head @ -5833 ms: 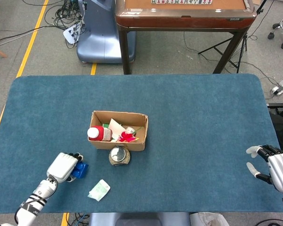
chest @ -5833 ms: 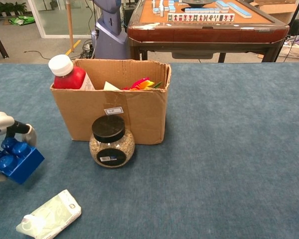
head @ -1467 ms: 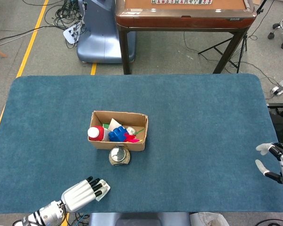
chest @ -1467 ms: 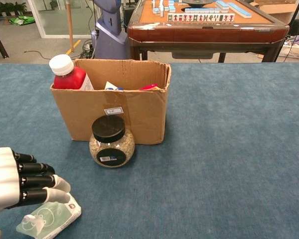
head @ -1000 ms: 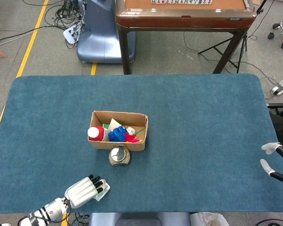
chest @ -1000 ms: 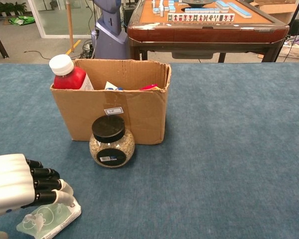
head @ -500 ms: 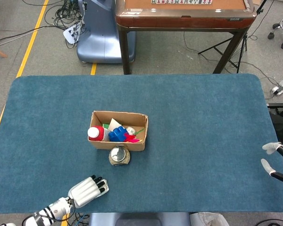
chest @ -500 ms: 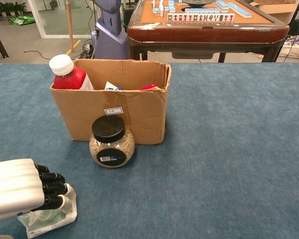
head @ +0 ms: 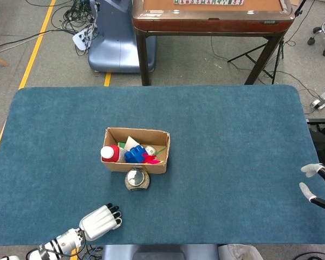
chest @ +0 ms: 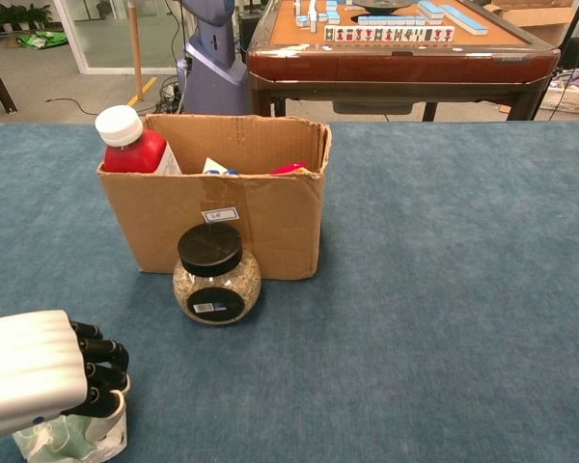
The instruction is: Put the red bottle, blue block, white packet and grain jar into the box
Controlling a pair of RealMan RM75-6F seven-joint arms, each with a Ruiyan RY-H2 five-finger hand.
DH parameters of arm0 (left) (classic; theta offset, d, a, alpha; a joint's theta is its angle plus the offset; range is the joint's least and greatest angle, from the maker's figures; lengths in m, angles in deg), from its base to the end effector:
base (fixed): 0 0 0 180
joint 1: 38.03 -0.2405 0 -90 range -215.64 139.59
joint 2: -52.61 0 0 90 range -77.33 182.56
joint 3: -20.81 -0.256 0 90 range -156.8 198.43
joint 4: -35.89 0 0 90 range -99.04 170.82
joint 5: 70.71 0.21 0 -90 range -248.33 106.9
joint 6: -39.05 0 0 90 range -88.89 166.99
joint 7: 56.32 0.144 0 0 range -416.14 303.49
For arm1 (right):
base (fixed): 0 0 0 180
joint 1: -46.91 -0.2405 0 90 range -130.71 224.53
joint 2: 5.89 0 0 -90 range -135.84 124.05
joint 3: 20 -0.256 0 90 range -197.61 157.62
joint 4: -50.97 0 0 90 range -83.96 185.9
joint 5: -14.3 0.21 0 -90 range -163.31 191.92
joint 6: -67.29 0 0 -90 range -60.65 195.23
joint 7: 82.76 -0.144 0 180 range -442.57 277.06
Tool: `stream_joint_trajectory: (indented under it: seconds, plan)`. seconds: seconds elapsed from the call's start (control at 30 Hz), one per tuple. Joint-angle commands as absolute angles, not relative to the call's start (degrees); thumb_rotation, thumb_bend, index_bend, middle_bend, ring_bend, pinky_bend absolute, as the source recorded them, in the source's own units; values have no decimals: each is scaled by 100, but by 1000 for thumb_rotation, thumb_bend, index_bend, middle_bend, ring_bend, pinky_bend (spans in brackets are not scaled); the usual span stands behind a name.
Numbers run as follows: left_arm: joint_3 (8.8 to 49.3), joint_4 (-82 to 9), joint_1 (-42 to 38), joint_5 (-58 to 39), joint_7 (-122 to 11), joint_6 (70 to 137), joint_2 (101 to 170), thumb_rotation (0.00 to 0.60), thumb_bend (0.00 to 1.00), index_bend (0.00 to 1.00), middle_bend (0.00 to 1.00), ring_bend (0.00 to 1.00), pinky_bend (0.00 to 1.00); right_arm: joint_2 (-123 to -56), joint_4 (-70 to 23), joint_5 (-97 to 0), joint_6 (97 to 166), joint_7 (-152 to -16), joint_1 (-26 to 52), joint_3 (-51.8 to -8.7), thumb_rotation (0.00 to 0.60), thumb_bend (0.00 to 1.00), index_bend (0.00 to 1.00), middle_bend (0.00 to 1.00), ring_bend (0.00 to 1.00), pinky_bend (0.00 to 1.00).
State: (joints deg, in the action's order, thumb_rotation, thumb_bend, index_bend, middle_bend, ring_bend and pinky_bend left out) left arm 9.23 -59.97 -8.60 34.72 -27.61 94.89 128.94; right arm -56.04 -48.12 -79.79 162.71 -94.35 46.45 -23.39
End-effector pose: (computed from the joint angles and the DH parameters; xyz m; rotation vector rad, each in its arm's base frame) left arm -0.2002 0.1762 -0.0082 -2.5049 -0.3532 -0.7224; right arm -0.2813 -0.1564 0.2373 1.3614 -0.8117 1.1089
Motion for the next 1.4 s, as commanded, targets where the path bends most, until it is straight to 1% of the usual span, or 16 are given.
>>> stream_joint_trajectory:
  seconds: [0.03,0.2,0.33,0.4,0.5,0.77,0.97,1.1,1.27,1.4]
  plan:
    - [919,-5982,-867,3471,-2804,9516,12908,600,110,517,456,294,409,-5603,-4811,-7977,16267,-9438,4644,-2340,600,286,451,530,426,578]
    - [905,-5920,-905,3510,-2994,9660,12974,600,126,546,496,324,436,-5605,-4810,-7974,16256,-9442,4641,-2343,600,286,451,529,426,578]
    - [884,-5754,-965,3640,-3290,9937,13090,600,134,602,563,375,473,-5602,-4813,-7977,16258,-9444,4643,-2345,600,285,451,530,426,578]
    - [865,-5656,-990,3728,-3457,10090,13138,600,135,642,614,413,502,-5601,-4812,-7979,16267,-9445,4646,-2348,600,285,451,530,426,578]
    - [839,-5558,-1015,3831,-3642,10274,13149,600,137,672,658,444,523,-5599,-4812,-7981,16276,-9449,4649,-2351,600,285,451,530,426,578]
    - [838,-5805,-1094,3852,-3613,10508,12875,600,142,679,666,452,527,-5598,-4815,-7997,16277,-9448,4651,-2348,600,286,451,530,426,578]
    - [868,-6133,-1186,3876,-3417,10723,12527,600,145,681,668,454,531,-5605,-4828,-8006,16263,-9423,4647,-2345,600,286,451,530,426,578]
    - [908,-6363,-1259,3902,-3276,10893,12257,600,159,683,669,457,554,-5610,-4830,-8009,16248,-9409,4642,-2342,600,286,451,530,426,578]
    - [1004,-6591,-1346,3945,-3151,11142,11968,600,165,686,673,460,555,-5619,-4838,-8014,16236,-9385,4638,-2338,600,286,451,530,426,578]
    - [1184,-6824,-1396,4012,-3056,11423,11722,600,167,688,674,461,563,-5628,-4844,-8027,16220,-9359,4632,-2331,600,285,451,530,426,578]
